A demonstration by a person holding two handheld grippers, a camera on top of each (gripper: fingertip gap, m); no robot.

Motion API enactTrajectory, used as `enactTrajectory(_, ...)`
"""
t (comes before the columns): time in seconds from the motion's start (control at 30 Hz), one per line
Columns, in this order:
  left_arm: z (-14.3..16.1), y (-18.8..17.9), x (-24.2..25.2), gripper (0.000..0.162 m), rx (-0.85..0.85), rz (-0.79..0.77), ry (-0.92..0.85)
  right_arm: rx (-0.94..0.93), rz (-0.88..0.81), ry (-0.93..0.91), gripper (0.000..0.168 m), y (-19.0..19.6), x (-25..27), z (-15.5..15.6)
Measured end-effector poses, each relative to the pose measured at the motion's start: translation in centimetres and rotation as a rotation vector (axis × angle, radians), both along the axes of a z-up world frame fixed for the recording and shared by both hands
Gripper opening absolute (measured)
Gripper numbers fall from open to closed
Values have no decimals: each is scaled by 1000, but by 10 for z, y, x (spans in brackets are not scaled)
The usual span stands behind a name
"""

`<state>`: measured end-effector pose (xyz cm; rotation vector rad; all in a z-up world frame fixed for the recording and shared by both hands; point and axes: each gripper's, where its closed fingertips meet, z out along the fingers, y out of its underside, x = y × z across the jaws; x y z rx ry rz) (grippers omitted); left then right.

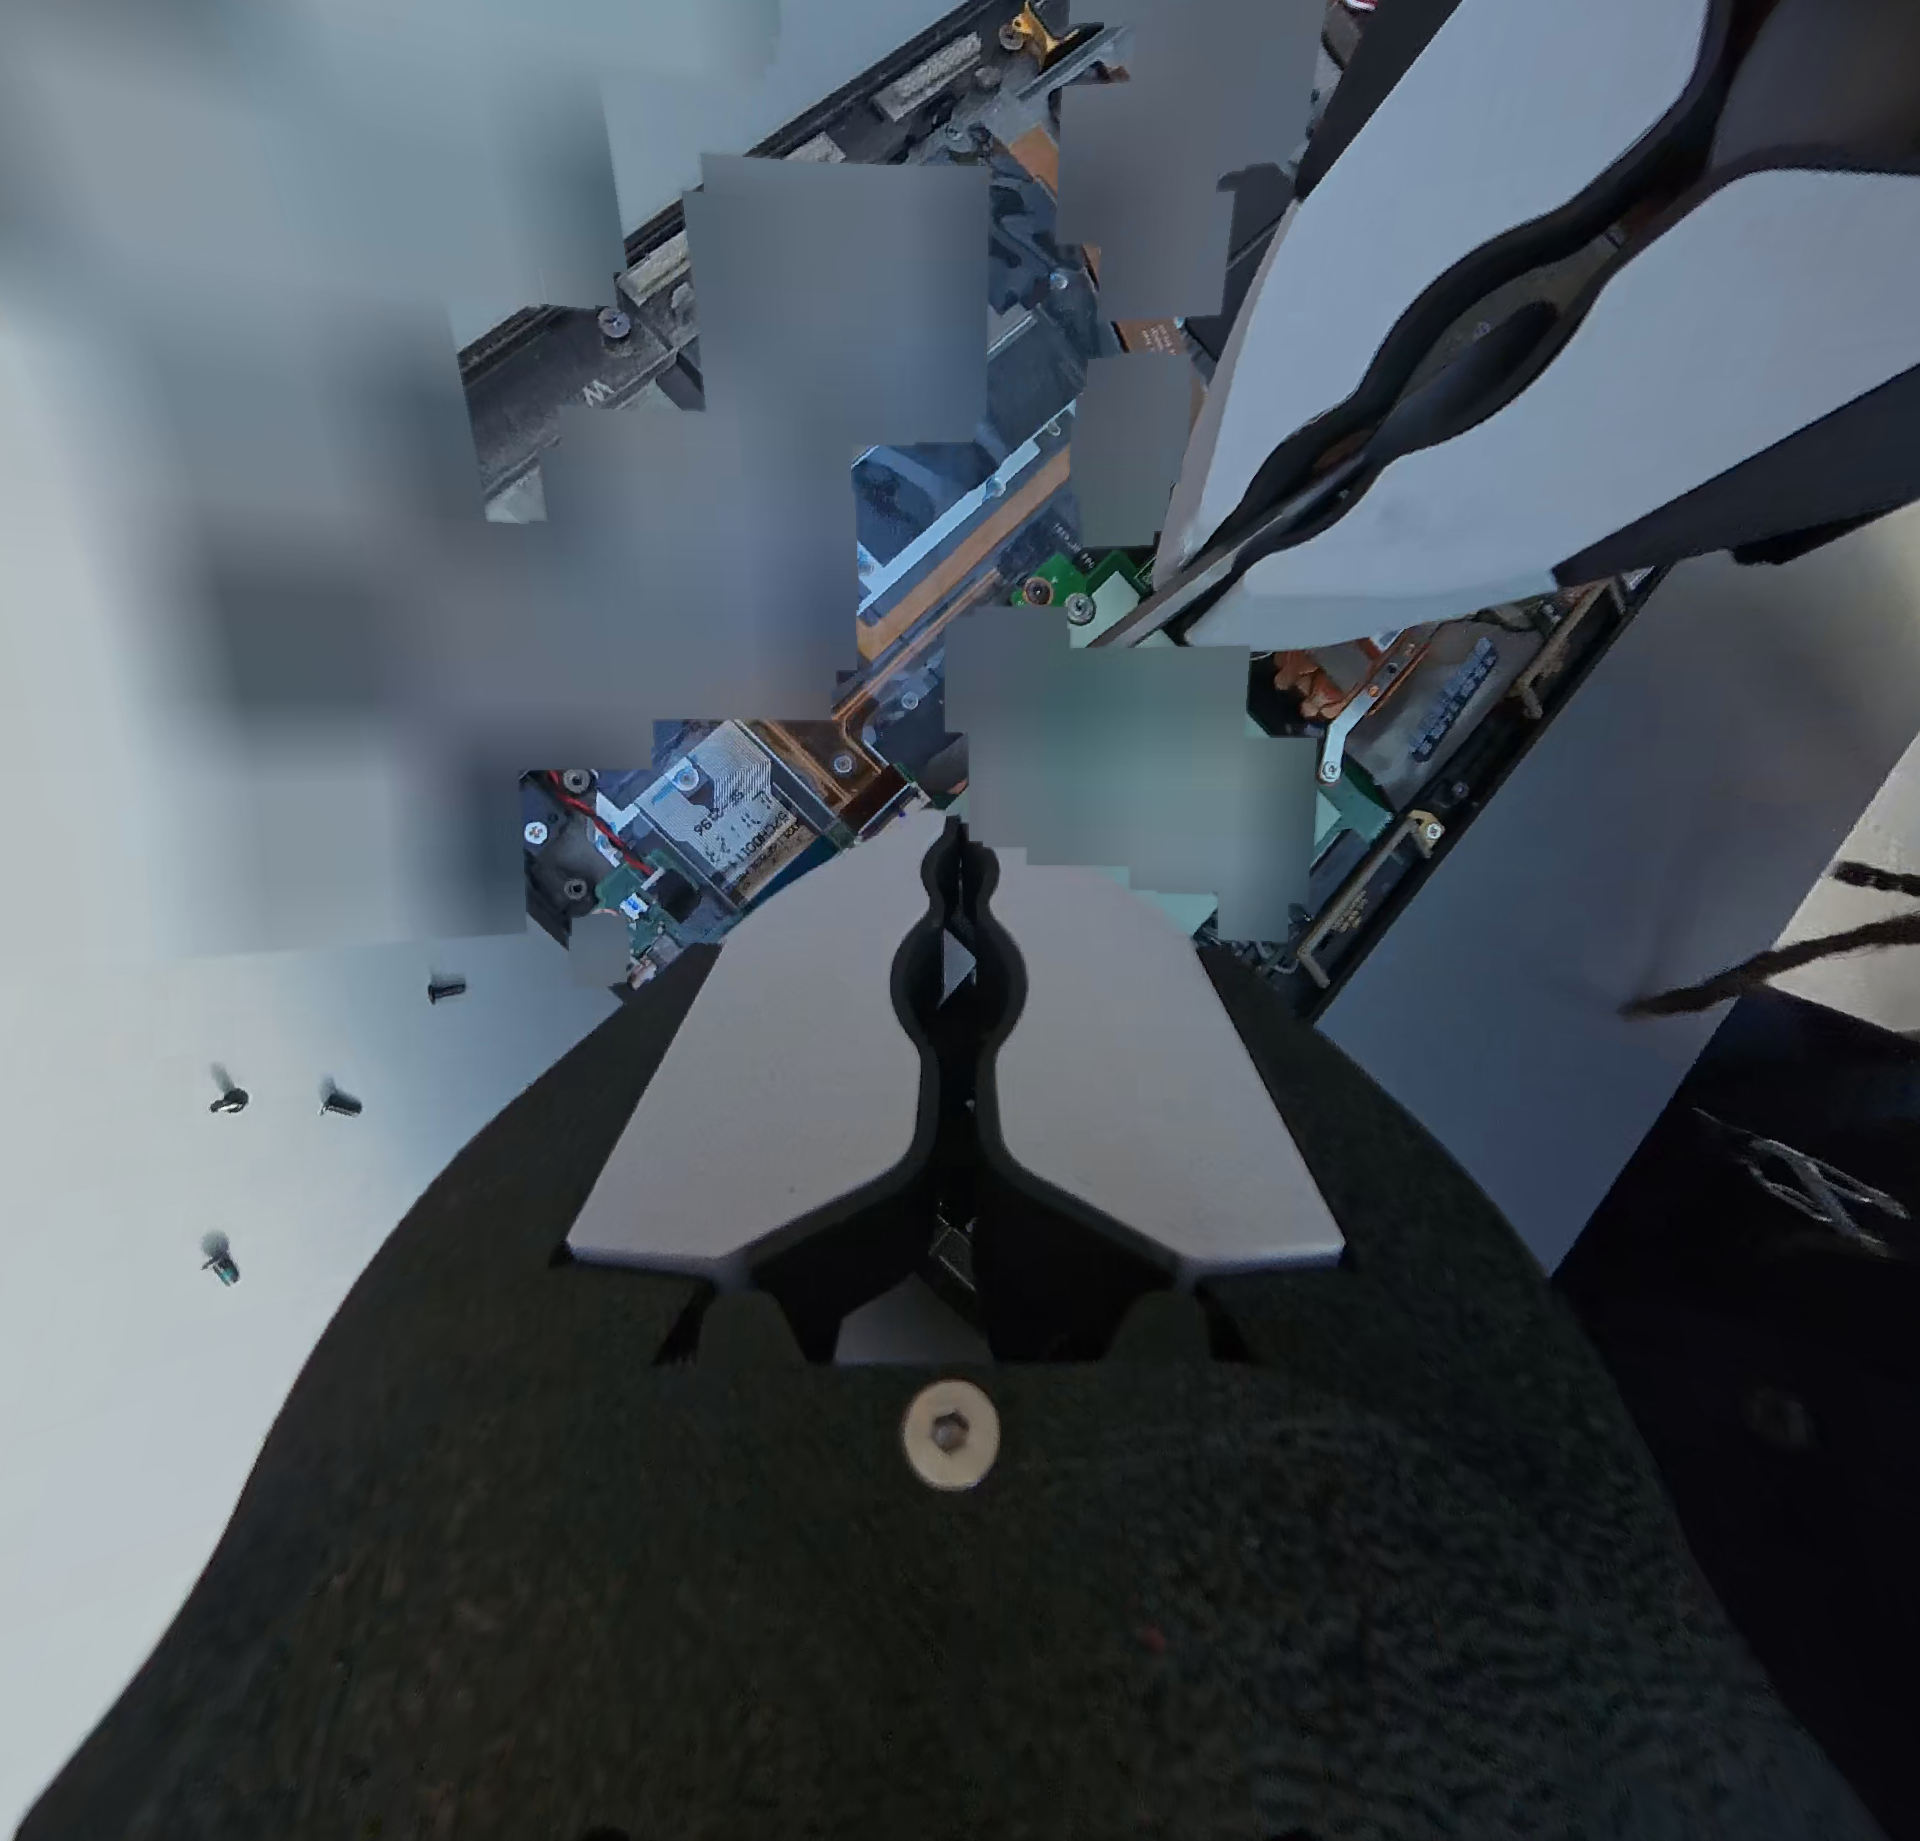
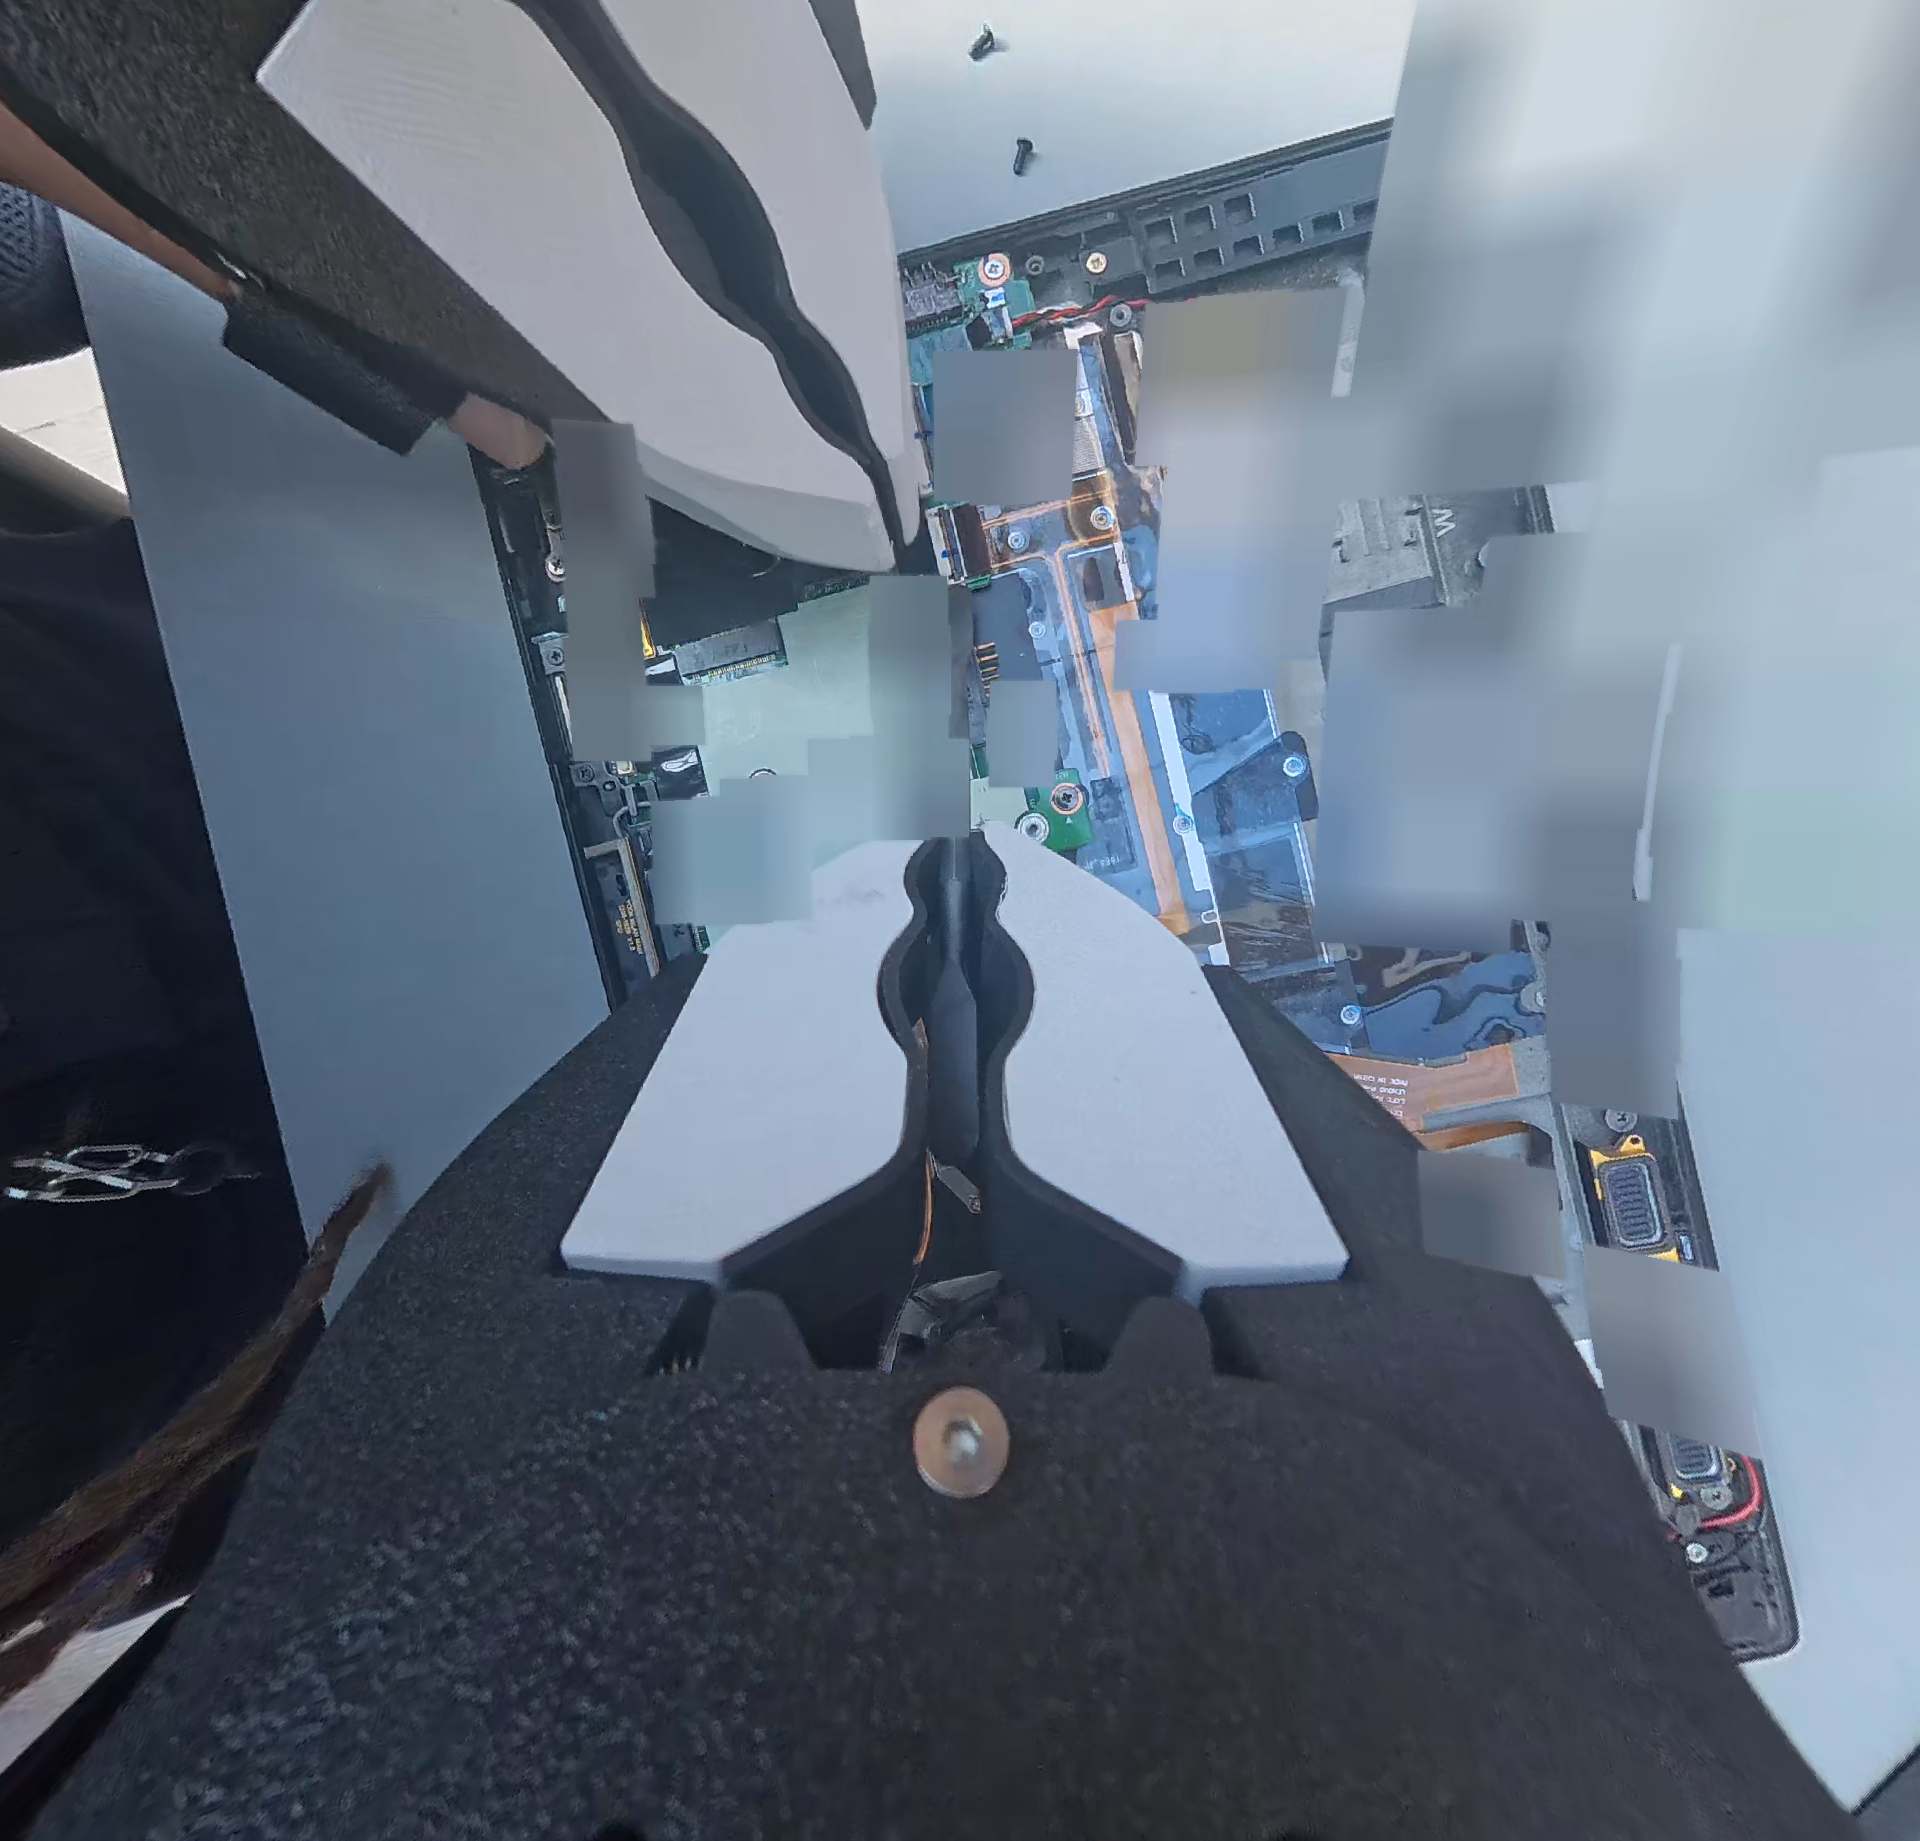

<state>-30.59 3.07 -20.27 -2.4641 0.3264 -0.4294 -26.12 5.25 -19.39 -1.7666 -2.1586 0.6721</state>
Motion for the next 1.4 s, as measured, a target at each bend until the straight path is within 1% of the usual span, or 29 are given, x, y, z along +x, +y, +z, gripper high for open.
enactTrajectory(0.13, 1, 9, 8, 0, 3, -23, -4, 5, -22, 8, 3, -2, -2, 3)
enactTrajectory(0.37, -1, 11, 12, 0, 13, -53, 13, 30, -28, 50, 3, -3, -4, 5)
enactTrajectory(0.57, 1, 15, 14, 0, 24, -46, -2, -7, -66, 126, 3, -1, -10, 8)
enactTrajectory(0.77, 2, 12, 10, 0, 21, -42, -3, -4, -70, 135, 3, -2, -10, 9)
enactTrajectory(0.9, 7, 6, -13, 0, 26, 16, -1, 3, -75, 118, 3, 2, -2, 17)
enactTrajectory(1.0, 5, 1, -25, 0, 13, 46, -31, 2, -65, 80, 3, 2, 3, 15)
enactTrajectory(1.13, -1, -4, -28, 0, 1, 46, -18, -3, -51, 40, 3, -1, 2, 11)
enactTrajectory(1.4, -2, -12, -28, 0, 17, 28, 16, -4, -38, 22, 3, -3, -6, 12)
